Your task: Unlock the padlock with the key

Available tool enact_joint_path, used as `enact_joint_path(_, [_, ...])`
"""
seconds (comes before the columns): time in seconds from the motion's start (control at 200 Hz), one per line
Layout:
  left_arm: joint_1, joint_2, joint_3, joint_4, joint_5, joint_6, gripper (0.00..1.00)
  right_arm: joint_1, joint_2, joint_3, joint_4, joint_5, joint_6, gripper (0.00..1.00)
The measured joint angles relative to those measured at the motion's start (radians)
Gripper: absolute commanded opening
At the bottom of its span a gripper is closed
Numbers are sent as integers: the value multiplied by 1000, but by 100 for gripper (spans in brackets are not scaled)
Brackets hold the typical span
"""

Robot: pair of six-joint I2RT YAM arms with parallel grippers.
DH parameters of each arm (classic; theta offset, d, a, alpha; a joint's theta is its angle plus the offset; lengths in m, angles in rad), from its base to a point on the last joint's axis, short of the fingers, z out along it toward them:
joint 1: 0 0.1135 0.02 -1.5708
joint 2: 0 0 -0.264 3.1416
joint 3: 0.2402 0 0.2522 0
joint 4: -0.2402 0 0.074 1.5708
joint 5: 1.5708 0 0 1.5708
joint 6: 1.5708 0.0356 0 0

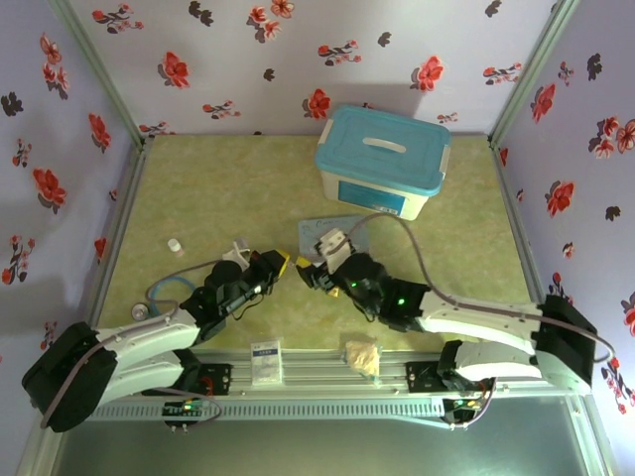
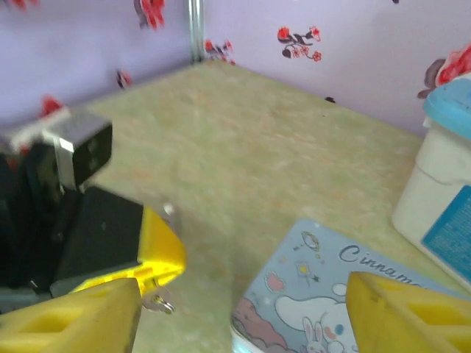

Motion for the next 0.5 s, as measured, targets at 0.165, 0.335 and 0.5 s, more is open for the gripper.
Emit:
enact_joint_path(0.165, [2, -28, 4, 48, 12, 132, 0, -220, 22, -14, 70, -370, 286, 79])
enact_joint_path(0.335, [2, -37, 51, 76, 73, 276, 0, -271, 90, -70, 213, -624, 477, 80])
enact_joint_path(0.5, [3, -41, 65, 139, 115, 371, 0, -278, 130, -95, 409, -761, 605, 72])
